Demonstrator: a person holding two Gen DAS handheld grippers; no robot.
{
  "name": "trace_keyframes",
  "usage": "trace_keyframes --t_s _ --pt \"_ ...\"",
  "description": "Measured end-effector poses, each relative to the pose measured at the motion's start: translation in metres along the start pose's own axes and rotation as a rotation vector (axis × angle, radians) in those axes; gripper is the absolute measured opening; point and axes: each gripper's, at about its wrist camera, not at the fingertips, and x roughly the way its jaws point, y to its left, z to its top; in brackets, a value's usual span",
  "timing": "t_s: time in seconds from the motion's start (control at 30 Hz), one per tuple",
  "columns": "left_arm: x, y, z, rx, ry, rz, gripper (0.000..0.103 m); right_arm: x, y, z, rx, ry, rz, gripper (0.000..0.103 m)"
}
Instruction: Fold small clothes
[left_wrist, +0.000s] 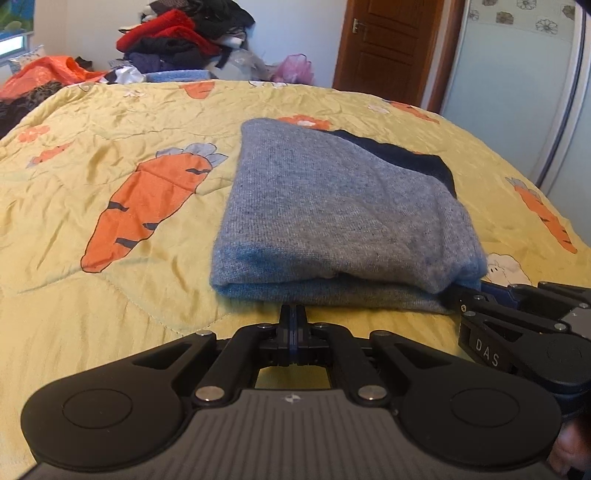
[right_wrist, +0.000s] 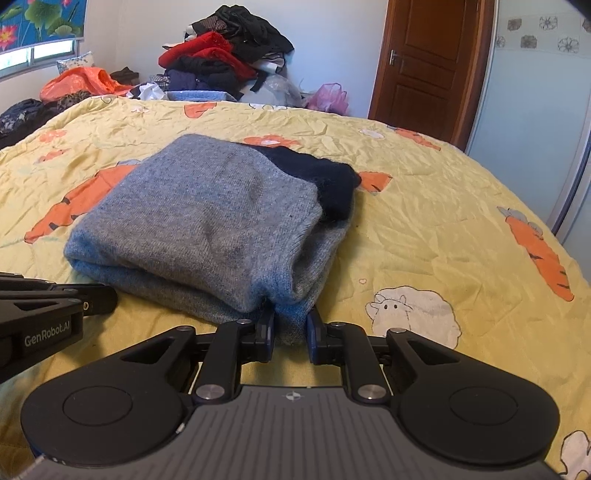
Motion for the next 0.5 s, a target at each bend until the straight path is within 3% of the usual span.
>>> trace_keyframes --t_s 0.03,0.07,0.1,0.13,0.17,0.4,0.5 --pt "0.000 -0.001 -0.001 -0.008 -0.005 0.006 0.000 0.000 -0.001 0.000 0.012 -0.003 -0.014 0.039" --pt "-0.001 -0.001 -0.001 -0.013 -0.008 0.009 0.000 0.001 -0.002 0.000 0.023 -0.005 -0.044 0.059" --pt "-0.001 -0.001 -0.002 -0.014 -0.010 0.011 0.000 0.001 -0.002 -0.001 0.021 -0.007 -0.080 0.070" --pt "-0.001 -0.001 -0.002 -0.017 -0.012 0.012 0.000 0.002 -0.003 -0.002 0.018 -0.004 -0.108 0.092" --pt "-0.001 0.000 -0.002 -0.019 -0.013 0.011 0.000 0.003 -0.004 -0.003 0.013 0.008 -0.115 0.103" --pt "-0.003 -0.003 -0.005 -0.014 -0.021 0.016 0.000 0.006 0.001 -0.004 -0.026 0.024 -0.059 0.103" --pt "-0.004 -0.001 -0.006 -0.036 -0.024 -0.003 0.006 0.004 0.017 -0.003 -0.114 0.001 -0.124 0.103"
